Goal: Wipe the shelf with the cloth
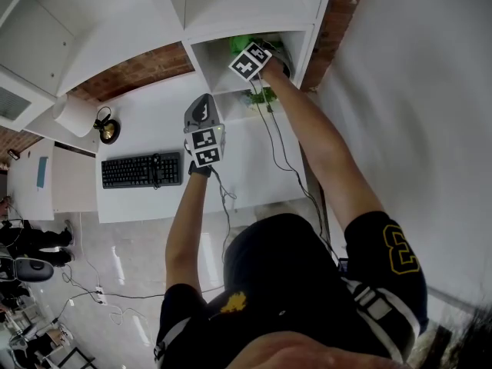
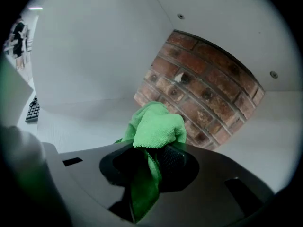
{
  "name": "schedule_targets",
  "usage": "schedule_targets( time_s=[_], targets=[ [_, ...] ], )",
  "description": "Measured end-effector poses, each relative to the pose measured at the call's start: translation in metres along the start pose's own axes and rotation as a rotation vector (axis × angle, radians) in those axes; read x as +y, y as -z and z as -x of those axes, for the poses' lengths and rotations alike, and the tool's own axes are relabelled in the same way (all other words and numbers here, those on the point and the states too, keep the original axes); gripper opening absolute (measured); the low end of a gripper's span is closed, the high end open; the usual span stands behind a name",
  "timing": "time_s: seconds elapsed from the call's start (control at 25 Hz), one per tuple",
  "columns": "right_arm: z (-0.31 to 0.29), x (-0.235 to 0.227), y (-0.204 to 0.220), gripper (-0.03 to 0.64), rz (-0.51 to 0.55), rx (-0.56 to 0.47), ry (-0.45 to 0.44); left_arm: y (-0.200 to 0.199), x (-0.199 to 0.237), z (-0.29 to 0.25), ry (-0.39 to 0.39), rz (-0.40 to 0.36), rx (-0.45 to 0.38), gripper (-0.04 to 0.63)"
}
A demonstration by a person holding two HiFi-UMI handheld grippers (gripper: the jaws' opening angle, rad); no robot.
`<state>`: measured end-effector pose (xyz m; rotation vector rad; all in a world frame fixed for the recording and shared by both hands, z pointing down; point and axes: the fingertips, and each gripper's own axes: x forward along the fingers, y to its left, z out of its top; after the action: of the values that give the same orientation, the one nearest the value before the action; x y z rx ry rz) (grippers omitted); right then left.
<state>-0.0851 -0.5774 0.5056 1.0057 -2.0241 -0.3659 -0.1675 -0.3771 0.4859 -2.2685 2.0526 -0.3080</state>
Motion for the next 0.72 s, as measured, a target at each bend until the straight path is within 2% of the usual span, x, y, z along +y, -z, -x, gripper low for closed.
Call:
schedule_targets(
  time_s=[0.24, 0.4, 0.52, 0.72],
  targets=[
    [0.002, -0.023, 0.017, 0.094, -0.133, 0.065, 0.073, -0.003, -0.005, 0.0, 0.007, -0.019, -0.01, 0.018],
    [0.003, -0.028, 0.031, 0.094, -0.278, 0.08, 0.067, -0.002, -0.012, 0.002, 0.014, -0.061, -0.008, 0.018],
    [0.004, -0.036, 0.034, 0.094, -0.414, 0.069, 0.058, -0.005, -0.017, -0.001, 0.022, -0.064, -0.014, 0.018],
    [0.007, -0.04, 0.039, 0.094, -0.51, 0.071, 0.08, -0.006, -0.023, 0.001, 0.03, -0.087, -0.014, 0.018]
  ],
)
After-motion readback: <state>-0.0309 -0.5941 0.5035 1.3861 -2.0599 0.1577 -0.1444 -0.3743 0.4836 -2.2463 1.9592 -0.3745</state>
